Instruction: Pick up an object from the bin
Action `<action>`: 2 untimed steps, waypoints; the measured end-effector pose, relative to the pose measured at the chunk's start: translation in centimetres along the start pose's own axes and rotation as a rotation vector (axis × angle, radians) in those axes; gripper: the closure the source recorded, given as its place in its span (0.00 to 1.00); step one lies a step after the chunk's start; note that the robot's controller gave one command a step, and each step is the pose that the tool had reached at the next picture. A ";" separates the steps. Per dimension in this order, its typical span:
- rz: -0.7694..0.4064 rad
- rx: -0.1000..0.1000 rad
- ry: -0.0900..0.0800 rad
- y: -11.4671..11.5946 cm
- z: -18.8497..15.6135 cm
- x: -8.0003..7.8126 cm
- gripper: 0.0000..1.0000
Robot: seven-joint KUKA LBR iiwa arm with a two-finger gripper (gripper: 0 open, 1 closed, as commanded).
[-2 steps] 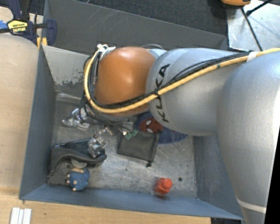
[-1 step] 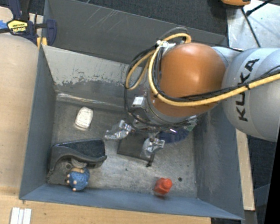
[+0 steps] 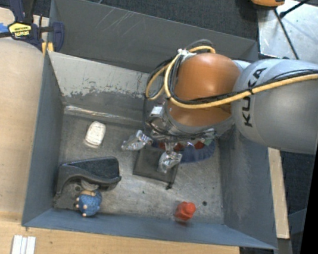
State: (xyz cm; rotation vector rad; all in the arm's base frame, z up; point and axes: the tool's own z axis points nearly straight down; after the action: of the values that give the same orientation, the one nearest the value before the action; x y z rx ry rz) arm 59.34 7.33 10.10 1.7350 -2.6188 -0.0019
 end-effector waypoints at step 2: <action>-0.380 0.013 -0.013 -1.7 2.3 0.5 1.00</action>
Offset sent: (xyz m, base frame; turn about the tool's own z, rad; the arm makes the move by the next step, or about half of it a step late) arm 0.0090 -0.0155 -0.0310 -0.3836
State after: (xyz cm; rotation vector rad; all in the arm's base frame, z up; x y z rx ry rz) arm 60.72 6.25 7.79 2.2113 -2.2565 0.0033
